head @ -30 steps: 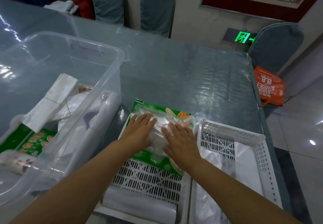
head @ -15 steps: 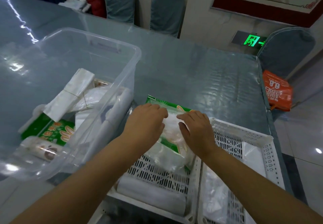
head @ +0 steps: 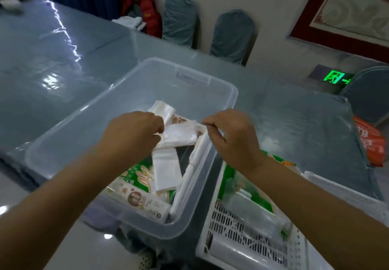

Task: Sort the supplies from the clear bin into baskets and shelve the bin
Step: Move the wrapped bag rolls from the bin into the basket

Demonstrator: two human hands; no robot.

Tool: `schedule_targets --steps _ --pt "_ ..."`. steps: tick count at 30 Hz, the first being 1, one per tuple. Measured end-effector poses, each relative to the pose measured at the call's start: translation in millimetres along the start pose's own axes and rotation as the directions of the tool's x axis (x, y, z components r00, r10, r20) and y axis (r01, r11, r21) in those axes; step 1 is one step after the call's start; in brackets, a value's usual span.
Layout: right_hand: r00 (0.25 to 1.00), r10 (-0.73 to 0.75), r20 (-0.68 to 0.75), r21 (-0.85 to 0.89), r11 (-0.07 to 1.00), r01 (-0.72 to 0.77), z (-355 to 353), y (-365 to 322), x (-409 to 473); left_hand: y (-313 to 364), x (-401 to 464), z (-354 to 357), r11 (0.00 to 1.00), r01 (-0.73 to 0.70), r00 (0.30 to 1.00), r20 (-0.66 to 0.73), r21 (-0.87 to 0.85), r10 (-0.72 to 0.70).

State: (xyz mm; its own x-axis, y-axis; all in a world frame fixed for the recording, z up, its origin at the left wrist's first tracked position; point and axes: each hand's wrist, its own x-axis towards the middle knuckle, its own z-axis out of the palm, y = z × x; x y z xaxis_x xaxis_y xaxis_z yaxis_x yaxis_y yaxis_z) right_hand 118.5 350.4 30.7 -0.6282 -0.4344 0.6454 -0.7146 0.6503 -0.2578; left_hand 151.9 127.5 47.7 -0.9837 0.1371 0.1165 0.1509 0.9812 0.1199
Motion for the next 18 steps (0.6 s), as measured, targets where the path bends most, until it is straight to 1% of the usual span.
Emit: schedule_targets --steps 2,4,5,7,10,11,12,13,14,15,16,17,18 --pt "0.996 0.0 0.087 0.011 1.0 -0.001 23.5 -15.6 23.5 -44.4 1.2 1.8 0.999 0.03 0.999 0.031 0.015 -0.03" --pt "0.969 0.014 0.246 0.003 1.0 -0.015 50.7 -28.6 44.5 -81.1 4.3 3.5 0.998 0.018 0.999 0.029 0.056 -0.02" --pt "0.938 0.024 0.346 -0.016 1.0 -0.02 66.0 -33.4 53.3 -96.5 6.3 3.8 0.997 0.004 1.0 0.026 0.072 -0.006" --pt "0.841 0.052 0.539 -0.075 0.997 -0.013 99.3 -41.8 66.6 -123.9 12.0 4.9 0.997 -0.037 0.999 0.037 0.072 0.035" --pt "0.69 0.115 0.714 -0.142 0.99 -0.018 143.5 -49.9 73.9 -153.6 22.3 6.9 0.991 -0.124 0.991 0.065 0.052 0.12" --pt "0.619 0.129 0.775 -0.154 0.988 -0.013 155.6 -53.4 72.1 -160.5 24.5 8.9 0.986 -0.158 0.986 0.06 0.045 0.156" --pt "0.523 0.13 0.842 -0.149 0.989 -0.006 166.6 -57.9 67.8 -165.9 26.1 11.2 0.98 -0.197 0.98 0.048 0.036 0.195" --pt "0.401 0.117 0.909 -0.125 0.992 -0.006 177.2 -63.6 61.5 -170.1 26.4 13.7 0.972 -0.233 0.972 0.038 0.025 0.232" --pt "0.258 0.096 0.961 -0.096 0.995 -0.012 186.4 -70.7 53.3 -172.7 25.4 16.3 0.965 -0.263 0.964 0.031 0.016 0.262" --pt "0.113 0.076 0.991 -0.074 0.997 -0.019 194.9 -78.7 43.5 -174.1 24.1 18.5 0.959 -0.284 0.959 0.022 0.013 0.284" --pt "-0.007 0.061 0.998 -0.061 0.998 -0.019 202.0 -86.7 33.5 -175.2 23.3 20.0 0.955 -0.296 0.955 0.011 0.01 0.296" --pt "-0.078 0.054 0.995 -0.056 0.998 -0.013 207.8 -93.3 24.0 -176.1 22.9 20.6 0.956 -0.294 0.956 0.0 0.0 0.294" --pt "-0.104 0.055 0.993 -0.056 0.998 -0.007 212.1 -98.0 16.0 -176.8 22.6 20.9 0.959 -0.283 0.959 -0.009 -0.018 0.282"
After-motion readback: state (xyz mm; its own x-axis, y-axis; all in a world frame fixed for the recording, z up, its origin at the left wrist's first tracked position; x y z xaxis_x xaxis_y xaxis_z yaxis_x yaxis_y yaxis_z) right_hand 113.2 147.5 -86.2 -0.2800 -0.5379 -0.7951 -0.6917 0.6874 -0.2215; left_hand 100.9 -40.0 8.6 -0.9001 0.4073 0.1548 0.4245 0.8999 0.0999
